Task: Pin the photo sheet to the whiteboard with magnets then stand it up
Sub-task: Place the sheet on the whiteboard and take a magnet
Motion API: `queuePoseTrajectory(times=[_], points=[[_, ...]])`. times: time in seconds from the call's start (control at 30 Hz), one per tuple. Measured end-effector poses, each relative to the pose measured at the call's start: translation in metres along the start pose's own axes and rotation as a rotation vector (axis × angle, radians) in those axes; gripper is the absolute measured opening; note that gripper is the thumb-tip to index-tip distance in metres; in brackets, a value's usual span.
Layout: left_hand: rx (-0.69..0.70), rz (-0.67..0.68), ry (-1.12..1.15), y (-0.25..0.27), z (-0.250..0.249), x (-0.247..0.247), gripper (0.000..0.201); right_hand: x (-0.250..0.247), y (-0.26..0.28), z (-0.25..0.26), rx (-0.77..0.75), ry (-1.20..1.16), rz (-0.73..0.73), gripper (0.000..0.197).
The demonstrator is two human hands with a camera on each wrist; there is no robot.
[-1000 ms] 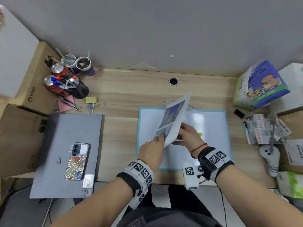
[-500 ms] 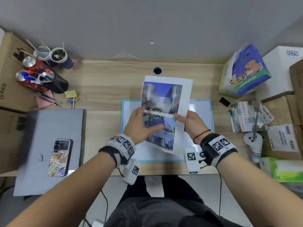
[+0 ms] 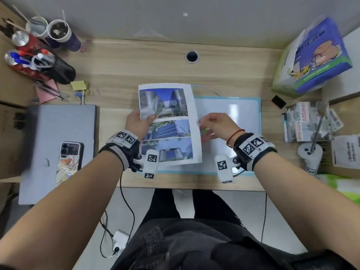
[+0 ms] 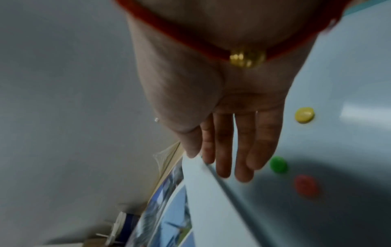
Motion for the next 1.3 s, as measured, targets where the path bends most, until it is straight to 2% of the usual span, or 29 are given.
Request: queuePoseTrajectory(times=[0.03,0.1,0.17,0.23,0.3,0.47,0.53,0.67,0.8,0.87,0.97,1.13,1.3], points=[[0.005,-0.033,-0.04,-0.006,0.007,-0.009,0.028,-0.008,-0.006,-0.007,-0.007,0.053,-0.065,0.014],[-0.009,-0.065,-0.108,-0.014,0.024,-0.023,0.035,-0.028,-0.018,-0.019,-0.062,0.31,-0.215,0.013],[-0.024,-0.08,-0.178,-0.018,0.036,-0.033,0.037,-0.042,-0.024,-0.029,-0.086,0.556,-0.317,0.022],[-0.019,-0.091,-0.246,-0.02,0.042,-0.041,0.036,-0.048,-0.027,-0.039,-0.092,0.705,-0.352,0.031],[-0.001,-0.098,-0.302,-0.022,0.047,-0.047,0.038,-0.046,-0.03,-0.046,-0.114,0.786,-0.347,0.032],[0.018,-0.155,-0.333,-0.024,0.053,-0.065,0.039,-0.034,-0.035,-0.048,-0.205,0.847,-0.329,0.016],[0.03,-0.159,-0.364,-0.025,0.055,-0.069,0.039,-0.031,-0.036,-0.048,-0.221,0.834,-0.304,0.019],[0.051,-0.131,-0.47,-0.028,0.053,-0.072,0.053,-0.015,-0.035,-0.04,-0.298,0.707,-0.224,0.029],[0.109,-0.112,-0.528,-0.025,0.045,-0.073,0.045,0.009,-0.034,-0.031,-0.283,0.601,-0.12,0.033],[0.113,-0.107,-0.534,-0.026,0.046,-0.074,0.049,0.016,-0.035,-0.03,-0.287,0.638,-0.117,0.032],[0.102,-0.086,-0.533,-0.027,0.05,-0.07,0.055,0.012,-0.036,-0.031,-0.292,0.673,-0.156,0.022],[0.095,-0.059,-0.524,-0.03,0.058,-0.065,0.054,0.011,-0.034,-0.028,-0.341,0.739,-0.159,0.011],[0.088,-0.058,-0.524,-0.029,0.059,-0.063,0.05,0.009,-0.035,-0.032,-0.297,0.641,-0.127,0.01]])
Point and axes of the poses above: each hand's wrist, its own y-axis away from the middle knuckle, its own x-axis out of the palm, z = x × y, the point moved 9 cm from there along -y, towards the middle knuckle, and after that the axes turned 9 degrees about -z, right-handed, at the moved point
